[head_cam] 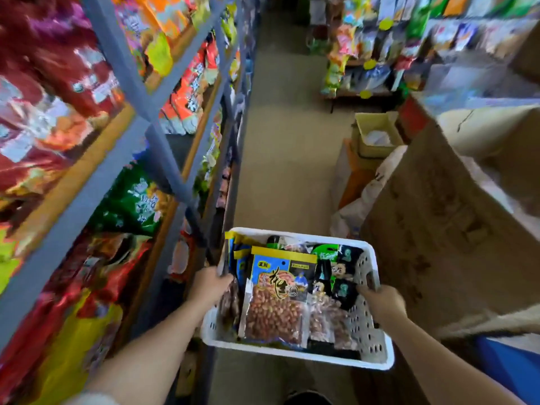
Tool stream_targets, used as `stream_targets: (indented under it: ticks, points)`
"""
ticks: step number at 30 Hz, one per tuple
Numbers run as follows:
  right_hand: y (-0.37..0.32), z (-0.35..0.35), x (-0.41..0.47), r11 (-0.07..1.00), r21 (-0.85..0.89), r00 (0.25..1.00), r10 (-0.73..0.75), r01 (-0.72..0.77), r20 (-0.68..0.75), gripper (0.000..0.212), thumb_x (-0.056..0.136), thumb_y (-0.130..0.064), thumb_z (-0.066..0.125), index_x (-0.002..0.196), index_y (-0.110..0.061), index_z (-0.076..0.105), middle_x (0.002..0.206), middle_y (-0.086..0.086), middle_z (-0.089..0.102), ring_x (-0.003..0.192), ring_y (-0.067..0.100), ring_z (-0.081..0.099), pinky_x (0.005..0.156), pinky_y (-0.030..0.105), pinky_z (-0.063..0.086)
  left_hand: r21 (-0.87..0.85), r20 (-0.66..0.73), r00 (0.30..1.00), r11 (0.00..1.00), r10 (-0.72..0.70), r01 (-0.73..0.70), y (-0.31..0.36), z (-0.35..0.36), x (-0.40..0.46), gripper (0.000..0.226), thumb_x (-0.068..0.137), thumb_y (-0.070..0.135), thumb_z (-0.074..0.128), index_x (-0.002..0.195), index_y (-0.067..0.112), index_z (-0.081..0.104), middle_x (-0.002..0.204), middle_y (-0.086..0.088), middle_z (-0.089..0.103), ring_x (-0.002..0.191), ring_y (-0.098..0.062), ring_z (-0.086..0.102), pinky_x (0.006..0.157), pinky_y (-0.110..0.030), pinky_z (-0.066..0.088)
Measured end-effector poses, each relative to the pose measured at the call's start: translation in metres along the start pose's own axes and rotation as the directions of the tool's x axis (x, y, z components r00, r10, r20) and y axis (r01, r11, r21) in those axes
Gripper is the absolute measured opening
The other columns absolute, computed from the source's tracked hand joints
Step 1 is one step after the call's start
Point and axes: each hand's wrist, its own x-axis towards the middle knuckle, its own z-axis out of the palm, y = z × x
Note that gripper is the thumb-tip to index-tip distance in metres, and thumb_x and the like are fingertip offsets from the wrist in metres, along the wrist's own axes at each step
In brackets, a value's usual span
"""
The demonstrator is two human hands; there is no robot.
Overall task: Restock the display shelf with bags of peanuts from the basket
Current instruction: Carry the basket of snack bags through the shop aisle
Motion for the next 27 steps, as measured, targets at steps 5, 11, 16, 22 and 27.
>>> stream_targets:
  ticks: [5,11,16,22,27]
  points:
    - [-0.117,-0.042,0.135,0.997,-0.061,0.999,-0.047,0.048,0.007,0.042,0.088,-0.025,0.058,0.051,-0.016,0.040,0.053,0.006,0.046,0.050,0.023,0.046,0.055,0.032,0.038,-0.008,-0.020,0.999,1.000,-0.025,0.025,0.087,-0.003,0.129,0.032,0.078,0.026,0.066,0.065,-0.003,0.062,0.056,-0.016,0.056,0.051,-0.026,0.055,0.051,-0.035,0.045]
    - [-0.262,-0.080,0.275,0.999,0.020,0.999,-0.037,0.038,-0.031,0.025,0.086,-0.020,0.059,0.067,-0.006,0.052,0.061,0.011,0.053,0.059,0.029,0.053,0.059,0.040,0.048,0.020,-0.014,0.999,0.999,-0.037,0.038,0.193,-0.021,0.284,0.034,0.084,0.025,0.062,0.056,0.009,0.053,0.047,-0.008,0.054,0.041,-0.021,0.053,0.043,-0.026,0.037]
    - [-0.366,-0.080,0.417,1.000,0.024,0.999,-0.005,0.006,-0.036,0.023,0.085,-0.022,0.059,0.070,-0.004,0.057,0.056,0.008,0.051,0.048,0.024,0.048,0.046,0.030,0.039,0.019,-0.040,0.999,0.999,-0.025,0.026,0.269,-0.024,0.449,0.032,0.081,0.027,0.060,0.060,0.005,0.051,0.051,-0.012,0.051,0.047,-0.028,0.055,0.047,-0.027,0.036]
    - [-0.485,-0.106,0.552,0.981,0.160,0.992,0.118,-0.110,-0.040,0.030,0.088,-0.027,0.056,0.062,-0.013,0.050,0.057,0.007,0.051,0.049,0.022,0.048,0.055,0.034,0.046,0.066,0.072,0.997,0.998,0.019,-0.023,0.401,-0.034,0.648,0.030,0.083,0.029,0.059,0.064,0.011,0.044,0.056,-0.009,0.047,0.055,-0.026,0.054,0.054,-0.029,0.039]
    - [-0.570,-0.156,0.665,0.957,0.257,0.975,0.176,-0.137,-0.134,0.027,0.086,-0.022,0.059,0.065,-0.007,0.049,0.054,0.011,0.048,0.046,0.025,0.048,0.049,0.035,0.047,0.153,0.127,0.989,0.984,0.075,-0.094,0.532,-0.033,0.790,0.028,0.081,0.032,0.059,0.069,0.009,0.051,0.060,-0.011,0.054,0.056,-0.027,0.058,0.053,-0.030,0.045]
